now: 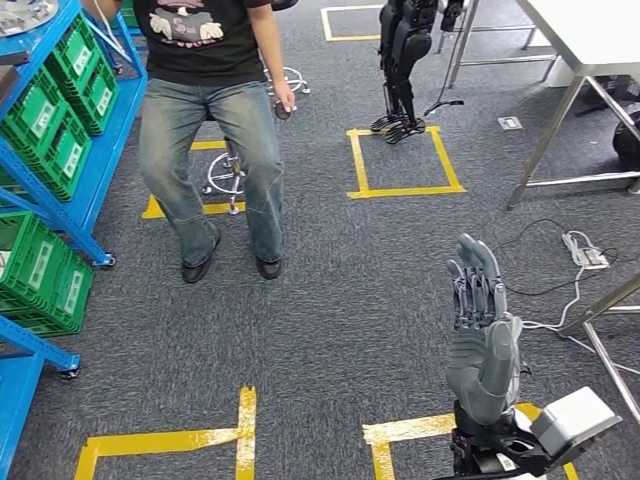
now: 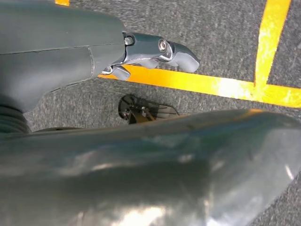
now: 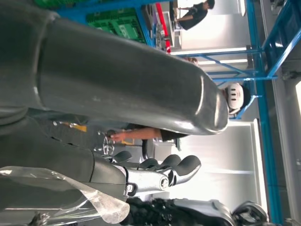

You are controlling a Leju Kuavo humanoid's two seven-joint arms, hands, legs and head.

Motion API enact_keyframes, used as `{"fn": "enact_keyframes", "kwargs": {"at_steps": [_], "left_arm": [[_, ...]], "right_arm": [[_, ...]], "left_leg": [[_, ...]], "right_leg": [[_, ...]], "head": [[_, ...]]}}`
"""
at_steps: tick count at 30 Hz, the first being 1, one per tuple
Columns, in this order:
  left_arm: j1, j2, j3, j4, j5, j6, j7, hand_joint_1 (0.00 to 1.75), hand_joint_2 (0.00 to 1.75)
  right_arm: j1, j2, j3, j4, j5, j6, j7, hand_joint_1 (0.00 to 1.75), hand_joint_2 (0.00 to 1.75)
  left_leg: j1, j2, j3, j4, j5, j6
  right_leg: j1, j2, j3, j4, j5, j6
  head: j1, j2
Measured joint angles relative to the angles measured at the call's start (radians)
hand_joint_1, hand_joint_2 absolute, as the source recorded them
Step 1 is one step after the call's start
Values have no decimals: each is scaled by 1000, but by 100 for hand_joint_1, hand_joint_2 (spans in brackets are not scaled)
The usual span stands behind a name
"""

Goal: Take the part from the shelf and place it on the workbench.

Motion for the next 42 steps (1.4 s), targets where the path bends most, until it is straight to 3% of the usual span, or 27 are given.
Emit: {"fn": "enact_keyframes", "kwargs": {"at_steps": [2, 4, 6, 8, 9, 10, 12, 14, 16, 18, 20, 22, 24, 25, 26, 27, 29, 31, 33, 34, 36, 38, 39, 40, 41, 42], "left_arm": [[2, 0, 0, 0, 0, 0, 0, 0, 0], [6, 1, 0, 0, 0, 0, 0, 0, 0], [5, 2, 0, 0, 0, 0, 0, 0, 0], [2, 1, 0, 0, 0, 0, 0, 0, 0], [2, 1, 0, 0, 0, 0, 0, 0, 0], [3, 1, 0, 0, 0, 0, 0, 0, 0], [5, 1, 0, 0, 0, 0, 0, 0, 0], [4, 1, 0, 0, 0, 0, 0, 0, 0], [2, 1, 0, 0, 0, 1, 0, 0, 0], [4, 1, 1, 0, 0, 2, 1, 0, 0], [7, 1, 2, 0, 1, 3, 1, 0, 0], [4, 0, 5, 0, 2, 4, 1, 0, 0], [2, -1, 6, 0, 3, 4, 1, 0, 0], [2, -2, 7, 0, 3, 4, 1, 0, 0], [2, -2, 7, 0, 3, 4, 1, 0, 0], [2, -3, 8, 0, 3, 4, 1, 0, 0], [1, -4, 9, 0, 3, 3, 1, 0, 0], [2, -3, 9, 0, 3, 3, 1, 0, 0], [4, -2, 10, 0, 3, 4, 1, 0, 0], [6, -2, 10, 0, 3, 4, 2, 0, 0], [6, -2, 10, 0, 3, 4, 2, 0, 0], [4, -2, 10, 0, 3, 4, 2, 0, 0], [3, -3, 10, 0, 3, 4, 2, 0, 0], [4, -3, 11, 0, 3, 4, 2, 0, 0], [5, -3, 11, 0, 3, 3, 2, 0, 0], [6, -3, 11, 0, 3, 3, 2, 0, 0]], "right_arm": [[0, 0, 0, 0, 0, 0, 0, 0, 0], [-2, 0, 0, 0, 0, 0, 0, 0, 0], [-1, 0, 0, 0, 0, 0, 0, 0, 0], [0, 0, 0, 0, 0, 0, 0, 0, 0], [0, 0, -1, 0, 0, 0, 0, 0, 0], [0, 0, -1, 0, 0, 0, 0, 0, 0], [0, 0, 0, 0, 0, 0, 0, 0, 0], [0, 0, -1, 0, 0, 0, 0, 0, 0], [-1, 0, -1, 0, 0, 0, 0, 0, 0], [-2, 0, 0, 0, 0, -1, 0, 0, 0], [-4, 0, 0, -1, 0, -1, 0, 0, 0], [-3, 0, 0, 0, -1, -1, 0, 0, 0], [0, 0, 0, 1, -1, -1, 0, 0, 0], [0, 0, 0, 1, -1, -1, 0, 0, 0], [0, 0, 0, 1, -1, -1, 0, 0, 0], [0, 0, 0, 2, -1, -1, 0, 0, 0], [0, 0, 0, 2, -1, -1, 0, 0, 0], [1, 0, 0, 2, -1, -1, 0, 0, 0], [0, 0, 0, 2, -1, -1, 0, 0, 0], [-1, 0, 0, 2, -1, -1, -1, 0, 0], [-1, 0, -1, 2, -1, -1, -1, 0, 0], [0, 0, -1, 2, -1, -1, -1, 0, 0], [0, 0, -1, 2, -1, -1, -2, 0, 0], [1, 0, -1, 2, -1, -1, -2, 0, 0], [0, 0, -1, 2, -1, -1, -2, 0, 0], [0, 0, -1, 2, -1, -1, -2, 0, 0]], "left_leg": [[2, -17, -8, 3, 4, -10], [2, 0, -16, 19, -7, -20], [2, 45, -52, 100, -55, -29], [5, 68, -114, 233, -115, -35], [6, 71, -135, 277, -127, -36], [7, 72, -138, 287, -120, -36], [6, 82, -88, 192, -59, -31], [-3, 116, -20, 62, -14, -22], [-12, 135, 3, 9, -11, -13], [-12, 121, 2, 2, -9, -4], [-7, 105, 8, -8, -4, 8], [-4, 88, 10, -12, -2, 16], [-5, 68, 10, -11, -2, 19], [-5, 57, 11, -11, -3, 19], [-5, 46, 12, -10, -3, 19], [-4, 34, 14, -9, -4, 17], [-4, 12, 13, -3, -7, 12], [-3, -6, 4, 1, -6, 1], [0, -24, -3, 1, -2, -11], [0, -22, -5, 5, -6, -16], [-1, 14, -31, 64, -43, -26], [2, 58, -91, 193, -105, -35], [5, 67, -119, 251, -126, -38], [7, 71, -133, 280, -128, -40], [9, 73, -127, 269, -111, -41], [9, 78, -102, 221, -78, -40]], "right_leg": [[1, -6, 8, -10, -3, -7], [1, -25, 12, -14, 0, -17], [1, -49, 16, -18, 0, -26], [4, -74, 18, -18, -3, -32], [5, -86, 18, -18, -5, -33], [6, -98, 20, -18, -6, -33], [7, -117, 26, -18, -11, -32], [10, -133, 32, -17, -17, -27], [14, -149, 33, -16, -21, -20], [13, -159, 34, -17, -26, -10], [9, -125, 20, 16, -52, -1], [8, -77, -34, 127, -107, 3], [9, -64, -102, 250, -146, 4], [9, -63, -118, 270, -139, 5], [8, -61, -115, 248, -112, 4], [7, -56, -92, 191, -71, 3], [2, -18, -33, 56, -11, 2], [0, 12, -3, -3, -2, -2], [1, 0, 2, -9, -1, -10], [0, -11, 5, -13, 1, -15], [-3, -36, 13, -22, 3, -25], [1, -63, 17, -23, 0, -33], [2, -76, 18, -23, -1, -34], [3, -88, 19, -23, -3, -35], [4, -99, 21, -23, -5, -34], [4, -109, 24, -23, -7, -33]], "head": [[-1, 0], [-3, 0], [-9, 0], [-11, 0], [-11, 0], [-11, 0], [-11, 0], [-11, 0], [-10, 0], [-9, 0], [-7, 0], [-1, 0], [2, 0], [3, 0], [3, 0], [2, 0], [3, 0], [2, 0], [2, 0], [2, 0], [-4, 0], [-10, 0], [-10, 0], [-9, 0], [-10, 0], [-10, 0]]}}
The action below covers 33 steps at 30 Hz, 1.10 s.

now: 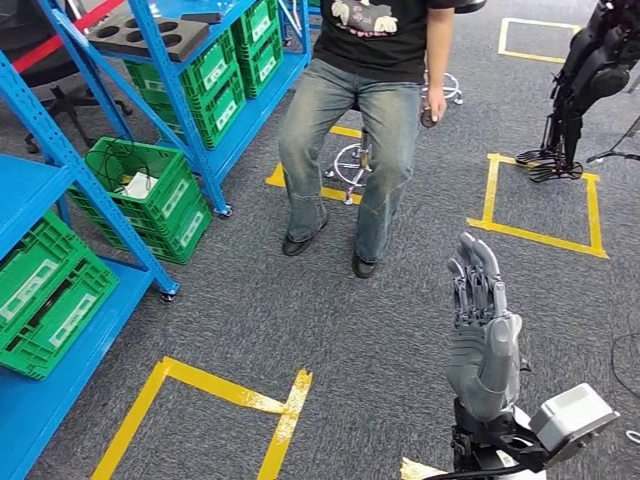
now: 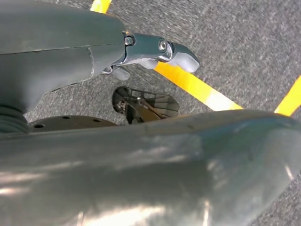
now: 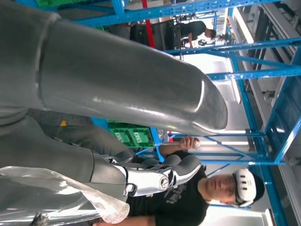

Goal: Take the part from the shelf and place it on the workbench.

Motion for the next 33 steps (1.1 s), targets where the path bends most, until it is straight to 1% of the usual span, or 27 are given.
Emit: {"fn": "enact_keyframes", "kwargs": {"at_steps": [1, 2, 3, 4, 5, 6, 7, 9, 11, 12, 13, 14, 15, 16, 18, 19, 20, 22, 23, 25, 26, 27, 28, 29, 30, 31, 33], "left_arm": [[1, 0, 0, 0, 0, 0, 0, 0, 0], [0, 0, 0, 0, 0, 0, 0, 0, 0], [-1, 0, 0, 0, 0, 0, 0, 0, 0], [-2, 0, 1, 0, 0, 0, 0, 0, 0], [-3, 0, 1, 0, 0, 0, 0, 0, 0], [-3, 0, 1, 0, 0, 0, 0, 0, 0], [-1, 0, 2, 0, 0, 0, 0, 0, 0], [0, 0, 2, 0, 0, 0, 0, 0, 0], [-2, -1, 2, 0, 0, 0, 0, 0, 0], [-3, -2, 3, 0, 0, 0, 0, 0, 0], [-3, -3, 3, 0, 0, 0, 0, 0, 0], [-3, -4, 3, 0, 0, 0, 0, 0, 0], [-3, -4, 3, 0, 0, 0, 0, 0, 0], [-3, -5, 3, 0, 0, 0, 0, 0, 0], [-4, -5, 3, 0, 0, 0, 0, 0, 0], [-4, -5, 3, 0, 0, 1, 0, 0, 0], [-3, -5, 3, 0, 0, 1, -1, 0, 0], [0, -4, 3, 0, 0, 1, -1, 0, 0], [1, -4, 4, 0, 0, 1, -1, 0, 0], [0, -3, 4, 0, 0, 2, -1, 0, 0], [-1, -3, 4, 0, 0, 2, -1, 0, 0], [-2, -3, 4, 0, 0, 2, -1, 0, 0], [-2, -3, 4, 0, 0, 2, -2, 0, 0], [-1, -3, 4, 0, 0, 2, -2, 0, 0], [0, -3, 4, 0, 0, 2, -2, 0, 0], [1, -3, 4, 0, 0, 2, -2, 0, 0], [0, -2, 4, 0, 0, 2, -2, 0, 0]], "right_arm": [[0, 0, 0, 0, 0, 0, 0, 0, 0], [0, 0, 0, 0, 0, 0, 0, 0, 0], [0, 0, 0, 0, 0, 0, 0, 0, 0], [0, 0, 0, 0, 0, 0, 0, 0, 0], [-1, 0, 0, 0, 0, 0, 0, 0, 0], [-1, 0, 0, 0, 0, 0, 0, 0, 0], [-2, 0, 0, 0, 0, 0, 0, 0, 0], [-3, 0, 0, 0, 0, 0, -1, 0, 0], [-1, 0, 0, 0, 0, 0, -1, 0, 0], [0, 0, 0, 1, 0, -1, 0, 0, 0], [1, 0, 0, 2, 0, -1, 0, 0, 0], [1, 0, 0, 2, 0, -1, 0, 0, 0], [1, 0, 0, 3, 0, -1, 0, 0, 0], [0, 0, 0, 3, 0, -1, 0, 0, 0], [0, 0, 0, 3, 0, -1, 0, 0, 0], [0, 0, 0, 3, 0, -1, 0, 0, 0], [0, 0, 1, 3, 0, -1, 0, 0, 0], [-2, 0, 0, 3, -1, -1, 0, 0, 0], [-4, 0, 0, 3, -1, 0, -1, 0, 0], [-5, 0, 0, 3, -1, 1, -1, 0, 0], [-4, 0, 0, 3, -1, 2, -1, 0, 0], [-4, 0, 0, 3, -1, 2, -1, 0, 0], [-3, 0, 0, 3, -1, 2, -1, 0, 0], [-3, 0, 0, 3, -1, 2, -1, 0, 0], [-4, 0, 0, 3, -1, 2, -1, 0, 0], [-4, 0, 0, 3, -1, 2, -1, 0, 0], [-5, 0, 0, 3, -1, 2, -1, 0, 0]], "left_leg": [[-1, 15, 36, -71, 36, 3], [-5, 36, 71, -138, 61, 6], [-10, 55, 94, -187, 73, 11], [-15, 68, 105, -213, 75, 16], [-19, 69, 106, -218, 70, 20], [-19, 60, 105, -221, 71, 26], [-18, 52, 106, -225, 73, 31], [-12, 34, 112, -234, 77, 45], [-9, 15, 113, -235, 78, 54], [-10, 5, 113, -235, 77, 55], [-10, -6, 113, -235, 77, 55], [-10, -17, 114, -234, 77, 55], [-9, -29, 116, -233, 76, 54], [-8, -41, 118, -232, 75, 52], [-8, -62, 115, -224, 70, 43], [-8, -71, 111, -221, 70, 37], [-7, -79, 107, -219, 71, 31], [-3, -89, 101, -219, 73, 19], [-4, -79, 98, -210, 65, 13], [-4, -40, 66, -136, 21, 3], [-4, -21, 36, -72, -10, -1], [-2, -12, 5, -5, -38, -4], [0, -8, -19, 44, -52, -6], [0, -6, -27, 60, -47, -6], [1, -4, -16, 37, -24, -5], [0, 2, 13, -21, 13, -3], [-8, 41, 79, -155, 66, 8]], "right_leg": [[0, -9, 4, 0, -3, 2], [2, -17, 8, 1, -6, 5], [5, -24, 10, 1, -9, 9], [7, -31, 10, 2, -11, 13], [8, -39, 10, 2, -13, 17], [8, -48, 12, 1, -15, 23], [6, -46, 13, 2, -19, 29], [3, -7, -7, 48, -52, 37], [2, 38, -71, 174, -112, 40], [2, 45, -108, 241, -134, 41], [2, 47, -135, 284, -140, 42], [2, 47, -146, 293, -128, 43], [1, 49, -136, 259, -95, 43], [-1, 56, -110, 192, -51, 42], [-5, 91, -50, 63, 2, 40], [-6, 106, -34, 30, 9, 38], [-5, 113, -27, 20, 4, 34], [-5, 99, -24, 15, 7, 24], [-6, 89, -21, 12, 8, 18], [-7, 66, -15, 6, 8, 8], [-6, 54, -12, 6, 6, 4], [-4, 41, -11, 6, 4, 2], [-3, 29, -9, 6, 2, 1], [-2, 18, -8, 6, 0, 0], [-2, 8, -5, 6, -2, 0], [-2, -1, 0, 6, -5, 1], [1, -17, 8, 6, -12, 6]], "head": [[0, 0], [0, 0], [0, 0], [0, 0], [0, 0], [0, 0], [1, 0], [6, 0], [13, 0], [15, 0], [15, 0], [16, 0], [16, 0], [16, 0], [15, 0], [15, 0], [14, 0], [14, 0], [11, 0], [6, 0], [4, 0], [3, 0], [3, 0], [3, 0], [3, 0], [3, 0], [3, 0]]}}
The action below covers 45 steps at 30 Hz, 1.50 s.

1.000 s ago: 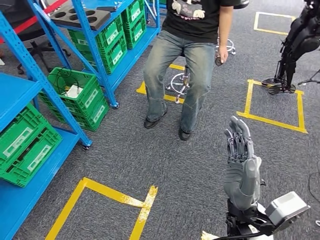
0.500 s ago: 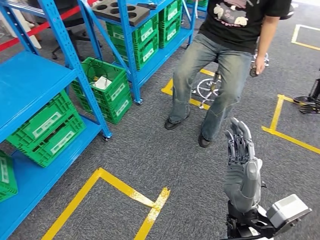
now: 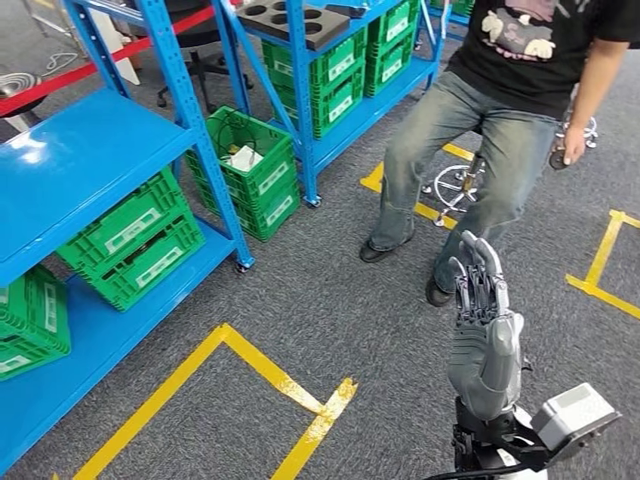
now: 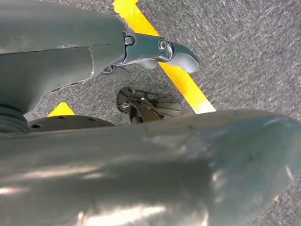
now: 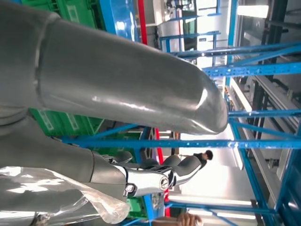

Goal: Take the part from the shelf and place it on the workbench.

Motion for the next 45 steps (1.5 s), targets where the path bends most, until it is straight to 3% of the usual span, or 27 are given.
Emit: {"fn": "enact_keyframes", "kwargs": {"at_steps": [2, 4, 6, 8, 10, 11, 12, 13, 15, 16, 18, 20, 21, 22, 24, 25, 27, 28, 32, 35, 37, 40, 41, 43, 44, 45], "left_arm": [[-3, 1, 0, 0, 0, 0, 0, 0, 0], [-3, 2, 0, 0, 0, 0, 0, 0, 0], [0, 3, 1, 0, 1, 1, -1, 0, 0], [-2, 3, 1, 0, 4, 1, -1, 0, 0], [-5, 2, 1, 0, 7, 1, -1, 0, 0], [-5, 1, 1, 0, 7, 1, -1, 0, 0], [-5, 1, 1, 0, 7, 0, -1, 0, 0], [-4, 0, 1, 0, 7, 0, -1, 0, 0], [-5, -1, 1, 0, 8, 0, -1, 0, 0], [-5, -1, 1, 0, 8, 0, -1, 0, 0], [-5, -1, 1, 0, 7, 0, -1, 0, 0], [-1, 0, 2, 0, 7, 1, -1, 0, 0], [0, 1, 2, 0, 7, 1, -1, 0, 0], [-1, 1, 2, 1, 8, 1, -1, 0, 0], [-2, 2, 2, 1, 7, 1, 0, 0, 0], [-3, 1, 2, 1, 7, 0, 0, 0, 0], [-2, 1, 2, 1, 8, 0, 0, 0, 0], [-1, 1, 2, 1, 8, 0, 0, 0, 0], [0, 2, 2, 1, 8, 0, 0, 0, 0], [-3, 3, 2, 1, 7, 0, 0, 0, 0], [0, 3, 2, 1, 7, 0, 0, 0, 0], [3, 3, 2, 1, 9, 0, 0, 0, 0], [2, 3, 2, 1, 10, 0, 0, 0, 0], [0, 0, 3, 1, 11, 0, 0, 0, 0], [-1, -2, 3, 1, 12, -1, 0, 0, 0], [-1, -3, 3, 1, 12, -1, 0, 0, 0]], "right_arm": [[0, 0, 0, 0, 0, 0, 0, 0, 0], [-2, 0, 0, 0, 0, 0, 0, 0, 0], [-5, 0, 0, 0, 0, 0, 0, 0, 0], [-6, 0, 0, 1, 0, 0, 0, 0, 0], [-4, 0, 0, 2, 0, 0, 0, 0, 0], [-3, 0, 0, 3, 0, 0, 0, 0, 0], [-3, 0, 0, 3, 0, 0, 0, 0, 0], [-3, 0, 0, 4, 0, 0, 0, 0, 0], [-3, 0, 0, 4, 0, 0, 0, 0, 0], [-4, 0, 0, 4, 0, 0, 0, 0, 0], [-3, 0, 0, 5, 0, 0, 0, 0, 0], [-3, 0, 0, 5, 0, 0, 0, 0, 0], [-4, 0, 0, 5, 0, 0, 0, 0, 0], [-5, 0, 0, 5, 0, 0, 0, 0, 0], [-3, 0, 0, 5, 0, 0, 0, 0, 0], [-3, 0, -1, 5, 0, 0, 0, 0, 0], [-2, 0, -1, 5, 1, 0, 0, 0, 0], [-2, 0, -1, 5, 1, 0, 0, 0, 0], [-3, 0, -1, 5, 2, 0, 0, 0, 0], [-3, 0, -1, 5, 5, -1, -2, 0, 0], [-5, 0, 0, 5, 6, -2, -3, 0, 0], [-8, 0, 0, 3, 8, -3, -4, 0, 0], [-6, 0, 0, 3, 9, -3, -4, 0, 0], [-2, 0, 0, 4, 9, -3, -4, 0, 0], [0, 0, 0, 5, 9, -3, -3, 0, 0], [0, 0, 0, 5, 9, -3, -3, 0, 0]], "left_leg": [[-11, 29, 26, -60, 7, 11], [-12, 16, 25, -67, 7, 19], [-6, -2, 30, -76, 11, 29], [-1, -20, 34, -82, 13, 39], [-1, -39, 33, -81, 12, 43], [-1, -50, 34, -81, 12, 43], [-1, -61, 35, -81, 11, 43], [0, -72, 37, -80, 10, 42], [0, -94, 37, -74, 6, 35], [0, -105, 34, -70, 5, 30], [1, -122, 24, -65, 6, 19], [4, -130, 20, -62, 5, 8], [4, -118, 15, -49, -5, 2], [3, -100, 1, -16, -25, -3], [5, -60, -54, 103, -84, -11], [6, -52, -85, 166, -108, -13], [8, -47, -116, 227, -118, -14], [8, -46, -110, 215, -101, -13], [4, -25, -24, 44, 1, 0], [-12, 19, 19, -50, 11, 17], [-12, 13, 24, -66, 9, 25], [-1, -12, 33, -81, 16, 36], [0, -22, 33, -82, 16, 38], [1, -48, 32, -81, 16, 40], [1, -65, 33, -81, 16, 40], [3, -78, 34, -80, 15, 39]], "right_leg": [[4, -15, 2, 0, -5, 8], [5, -30, 5, -3, -8, 17], [3, -6, -2, 17, -28, 27], [1, 39, -50, 112, -79, 33], [1, 58, -121, 243, -127, 34], [1, 61, -145, 277, -128, 34], [1, 63, -149, 272, -109, 34], [0, 66, -136, 230, -73, 33], [-4, 97, -79, 95, -2, 31], [-6, 115, -55, 47, 14, 29], [-6, 133, -38, 15, 14, 23], [-6, 115, -33, 11, 15, 12], [-7, 105, -29, 8, 16, 6], [-8, 92, -25, 4, 15, 1], [-6, 66, -18, 2, 11, -7], [-4, 53, -16, 2, 9, -10], [-2, 31, -13, 3, 4, -11], [-2, 23, -10, 3, 2, -11], [2, -3, 5, 2, -7, -10], [9, -31, 12, 2, -16, 2], [10, -46, 15, 0, -23, 13], [6, 11, 0, 38, -56, 24], [5, 35, -32, 103, -85, 27], [4, 57, -109, 240, -129, 31], [3, 64, -141, 287, -133, 34], [2, 65, -140, 268, -105, 35]], "head": [[1, 0], [1, 0], [3, 0], [9, 0], [13, 0], [13, 0], [13, 0], [13, 0], [14, 0], [13, 0], [13, 0], [13, 0], [9, 0], [6, 0], [0, 0], [0, 0], [0, 0], [0, 0], [0, 0], [0, 0], [0, 0], [4, 0], [7, 0], [10, 0], [12, 0], [12, 0]]}}
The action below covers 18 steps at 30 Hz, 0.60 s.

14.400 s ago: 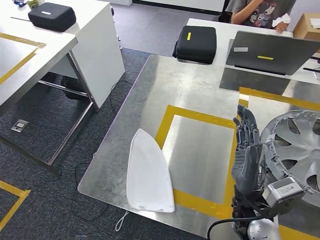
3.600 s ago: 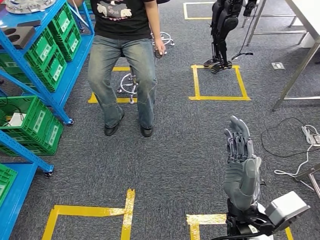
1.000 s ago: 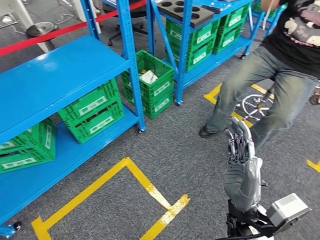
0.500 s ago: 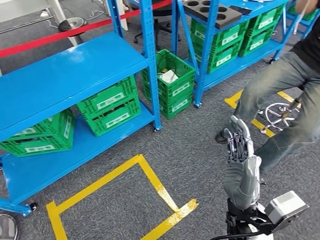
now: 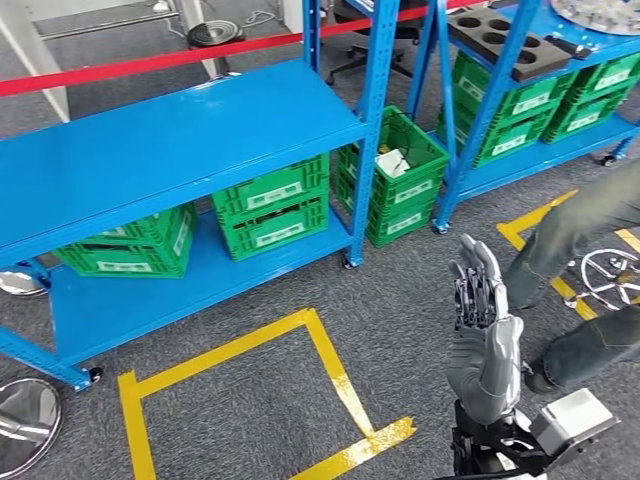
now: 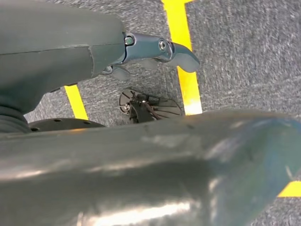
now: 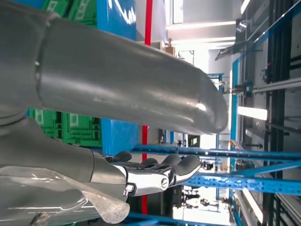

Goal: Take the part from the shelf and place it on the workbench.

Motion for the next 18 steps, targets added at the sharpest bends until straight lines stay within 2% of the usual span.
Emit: {"fn": "enact_keyframes", "kwargs": {"at_steps": [1, 2, 3, 4, 5, 7, 8, 10, 11, 12, 13, 14, 15, 16, 17, 18], "left_arm": [[0, -1, 0, 0, 0, 0, 0, 0, 0], [0, -1, 0, 0, 0, 0, 0, 0, 0], [-1, -1, 0, 0, 0, 0, 0, 0, 0], [-1, -1, 0, 0, 0, 0, 0, 0, 0], [-1, 0, 0, 0, 0, 0, 0, 0, 0], [1, 1, 0, 0, 0, 0, 0, 0, 0], [3, 1, 0, 1, 0, 0, 0, 0, 0], [4, 2, 0, 1, 0, 0, 0, 0, 0], [3, 2, 0, 1, 0, 0, 0, 0, 0], [1, 1, 0, 1, 0, 0, 0, 0, 0], [1, 1, 0, 1, 0, 0, 0, 0, 0], [1, 0, 0, 1, 0, 0, 0, 0, 0], [2, 0, 0, 1, 0, 0, 0, 0, 0], [2, 0, 0, 1, 0, 0, 0, 0, 0], [3, 0, 0, 1, 0, 0, 0, 0, 0], [2, 1, 0, 1, 0, 0, 0, 0, 0]], "right_arm": [[0, 0, 0, 0, 0, 0, 0, 0, 0], [0, 0, 0, 0, 0, 0, 0, 0, 0], [0, 0, 0, 0, 0, 0, 0, 0, 0], [1, 0, 0, 0, 0, 0, 1, 0, 0], [2, 0, 0, 0, 0, 0, 1, 0, 0], [2, 0, 0, 0, 0, 0, 2, 0, 0], [1, 0, 0, 0, 0, 0, 2, 0, 0], [0, 0, 0, 0, 0, 1, 2, 0, 0], [1, 0, 0, 0, 0, 2, 3, 0, 0], [2, 0, 0, 0, 0, 2, 3, 0, 0], [3, 0, -1, 0, 0, 2, 3, 0, 0], [3, 0, -1, 0, 0, 2, 3, 0, 0], [3, 0, -1, 0, 0, 2, 3, 0, 0], [3, 0, -1, 0, 0, 2, 3, 0, 0], [3, 0, -1, 0, 0, 2, 3, 0, 0], [3, 0, -1, 0, 0, 2, 3, 0, 0]], "left_leg": [[2, -13, 1, 2, -1, -2], [4, -27, 1, 6, -4, -6], [4, -39, -1, 12, -7, -12], [5, -51, -6, 17, -8, -18], [5, -62, -11, 20, -7, -25], [7, -81, -19, 21, -3, -37], [7, -74, -21, 25, -5, -41], [4, -24, -47, 80, -40, -51], [3, 6, -73, 136, -69, -55], [5, 25, -105, 205, -102, -58], [6, 31, -135, 266, -125, -60], [7, 33, -152, 302, -132, -59], [7, 34, -150, 301, -120, -57], [6, 38, -130, 260, -90, -52], [2, 52, -95, 193, -53, -43], [-5, 76, -60, 125, -27, -33]], "right_leg": [[-2, 6, 21, -57, 42, 1], [-6, 25, 50, -126, 77, 3], [-10, 48, 78, -188, 100, 4], [-13, 67, 98, -229, 110, 2], [-13, 78, 107, -244, 108, -3], [-11, 62, 111, -246, 109, -17], [-11, 50, 113, -247, 110, -24], [-14, 24, 117, -250, 110, -36], [-12, 11, 119, -251, 108, -40], [-10, -4, 120, -251, 107, -44], [-8, -19, 120, -251, 105, -45], [-6, -33, 121, -251, 103, -46], [-4, -46, 123, -251, 101, -47], [-2, -58, 127, -251, 98, -47], [-1, -69, 131, -251, 95, -46], [2, -80, 136, -251, 91, -44]], "head": [[0, 0], [0, 0], [1, 0], [2, 0], [2, 0], [1, 0], [-1, 0], [-8, 0], [-12, 0], [-14, 0], [-14, 0], [-14, 0], [-14, 0], [-14, 0], [-14, 0], [-14, 0]]}}
